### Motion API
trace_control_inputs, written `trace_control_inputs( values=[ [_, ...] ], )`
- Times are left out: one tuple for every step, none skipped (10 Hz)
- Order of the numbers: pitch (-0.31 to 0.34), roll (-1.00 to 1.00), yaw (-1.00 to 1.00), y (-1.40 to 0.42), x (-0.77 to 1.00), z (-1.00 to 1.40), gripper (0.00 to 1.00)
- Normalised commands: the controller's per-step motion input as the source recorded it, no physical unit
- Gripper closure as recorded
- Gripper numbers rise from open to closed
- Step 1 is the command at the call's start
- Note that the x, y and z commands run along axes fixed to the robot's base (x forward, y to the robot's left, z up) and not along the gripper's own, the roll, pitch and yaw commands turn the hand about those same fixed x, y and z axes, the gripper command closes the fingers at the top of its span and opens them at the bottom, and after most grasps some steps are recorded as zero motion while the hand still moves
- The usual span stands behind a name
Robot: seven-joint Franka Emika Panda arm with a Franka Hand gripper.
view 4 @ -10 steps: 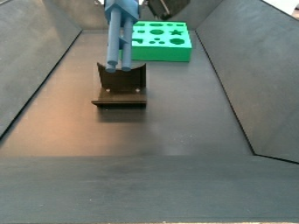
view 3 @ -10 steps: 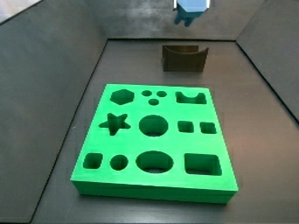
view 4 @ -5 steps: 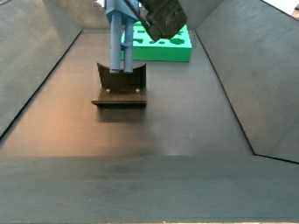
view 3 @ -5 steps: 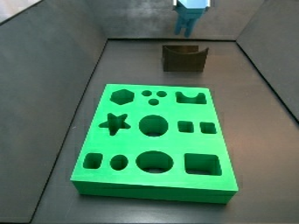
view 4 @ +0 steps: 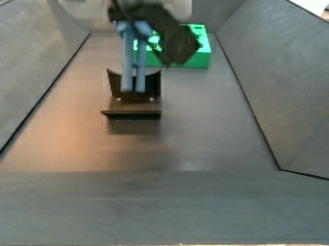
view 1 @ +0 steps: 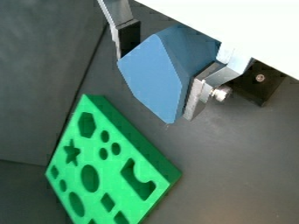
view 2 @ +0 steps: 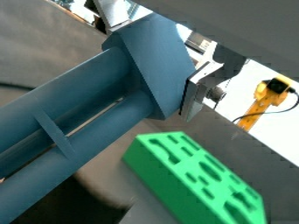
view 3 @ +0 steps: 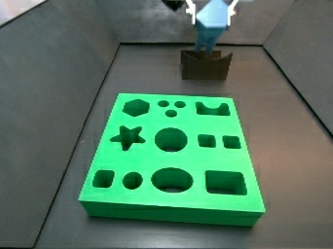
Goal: Pick up the 3 prong object. Move up. Place the 3 prong object on the fixture. Regrasp the 3 prong object. Move to above the board. Insert the 3 prong object.
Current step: Place the 3 prong object on the fixture.
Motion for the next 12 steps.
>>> trace_control_inputs(
  values=[
    [-0.094,-0.06,0.00,0.02,0.10,-1.00,1.00],
    [-0.085,-0.06,0.01,0.01,0.10,-1.00,1.00],
    [-0.069,-0.05,0.02,0.01,0.10,-0.88,1.00],
    [-0.048,-0.05,0.03,0.01,0.09,-0.69,1.00],
    [-0.030,-0.06,0.04,0.01,0.07,-0.50,1.00],
    [-0.033,-0.05,0.03,0.03,0.05,-0.42,1.00],
    [-0.042,-0.04,0.02,0.06,0.04,-0.37,1.00],
    [-0.041,-0.04,0.02,0.07,0.04,-0.36,1.00],
    [-0.039,-0.04,0.02,0.07,0.04,-0.36,1.00],
    [-0.039,-0.04,0.02,0.07,0.04,-0.36,1.00],
    [-0.039,-0.04,0.02,0.07,0.04,-0.36,1.00],
    [0.000,0.00,0.00,0.00,0.00,0.00,0.00]
  ],
)
